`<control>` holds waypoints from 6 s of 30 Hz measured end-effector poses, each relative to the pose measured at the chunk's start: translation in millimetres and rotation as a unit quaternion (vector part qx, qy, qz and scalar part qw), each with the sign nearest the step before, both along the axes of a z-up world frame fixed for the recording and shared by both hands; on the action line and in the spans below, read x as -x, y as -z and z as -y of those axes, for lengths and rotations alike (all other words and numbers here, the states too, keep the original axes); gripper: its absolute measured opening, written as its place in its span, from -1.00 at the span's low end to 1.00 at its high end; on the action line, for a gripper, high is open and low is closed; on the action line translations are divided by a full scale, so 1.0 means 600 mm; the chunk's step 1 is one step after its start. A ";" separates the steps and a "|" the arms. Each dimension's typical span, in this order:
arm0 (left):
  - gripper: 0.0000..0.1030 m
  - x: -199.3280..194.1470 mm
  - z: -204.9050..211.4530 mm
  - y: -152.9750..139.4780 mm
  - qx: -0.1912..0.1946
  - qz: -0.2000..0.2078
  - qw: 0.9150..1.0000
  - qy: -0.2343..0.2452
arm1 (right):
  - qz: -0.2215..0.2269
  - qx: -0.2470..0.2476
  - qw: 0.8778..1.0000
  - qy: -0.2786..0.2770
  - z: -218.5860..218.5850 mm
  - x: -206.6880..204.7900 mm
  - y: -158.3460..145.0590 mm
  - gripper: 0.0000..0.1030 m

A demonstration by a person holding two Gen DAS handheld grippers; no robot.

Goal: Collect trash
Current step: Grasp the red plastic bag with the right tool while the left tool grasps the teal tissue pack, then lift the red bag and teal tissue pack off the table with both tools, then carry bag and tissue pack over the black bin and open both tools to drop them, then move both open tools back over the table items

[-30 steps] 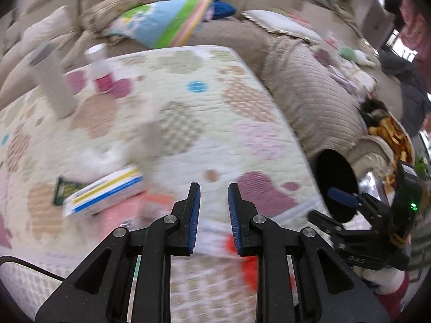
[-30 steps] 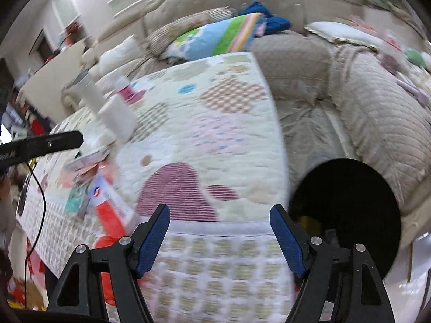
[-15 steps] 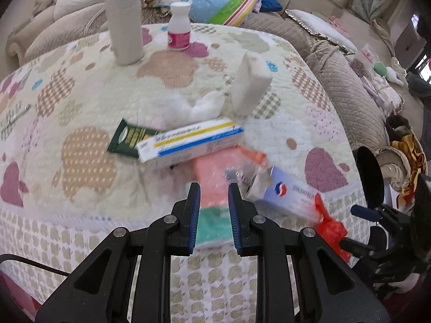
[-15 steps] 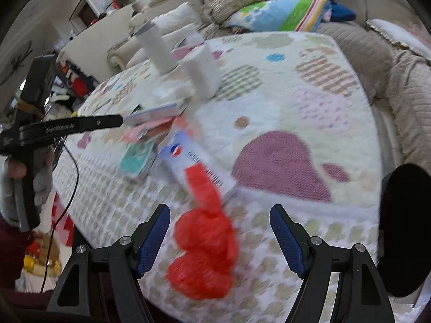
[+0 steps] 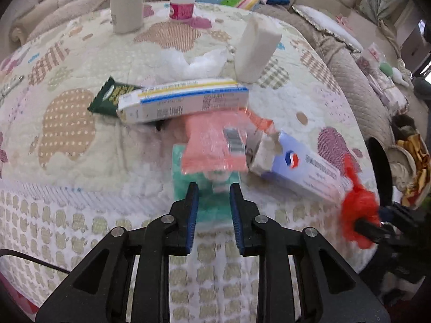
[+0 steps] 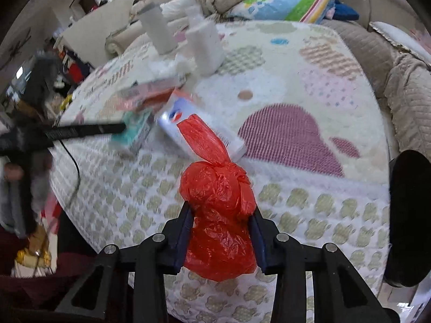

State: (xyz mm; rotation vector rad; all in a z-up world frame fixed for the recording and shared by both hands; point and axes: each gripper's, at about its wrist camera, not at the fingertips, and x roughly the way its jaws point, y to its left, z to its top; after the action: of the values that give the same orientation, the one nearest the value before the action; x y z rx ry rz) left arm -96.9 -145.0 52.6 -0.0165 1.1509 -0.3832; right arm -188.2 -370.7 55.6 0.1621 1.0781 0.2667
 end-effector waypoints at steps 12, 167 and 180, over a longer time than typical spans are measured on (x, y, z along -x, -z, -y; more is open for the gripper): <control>-0.16 -0.001 0.001 0.007 -0.021 0.025 0.999 -0.001 | 0.015 -0.010 0.999 0.045 0.049 0.006 -0.017 -0.26; -0.20 0.095 0.491 -0.069 0.046 0.025 0.972 0.229 | 0.026 -0.007 0.952 0.304 0.393 0.097 -0.022 0.19; -0.19 0.040 0.292 -0.090 0.025 0.040 0.989 0.143 | 0.013 -0.015 0.983 0.181 0.239 0.013 -0.009 0.19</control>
State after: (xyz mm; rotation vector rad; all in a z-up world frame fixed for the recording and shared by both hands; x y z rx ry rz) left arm -120.9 -320.1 106.8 0.1207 1.0649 -0.6622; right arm -195.7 -513.9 60.9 0.3766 0.9976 -0.0418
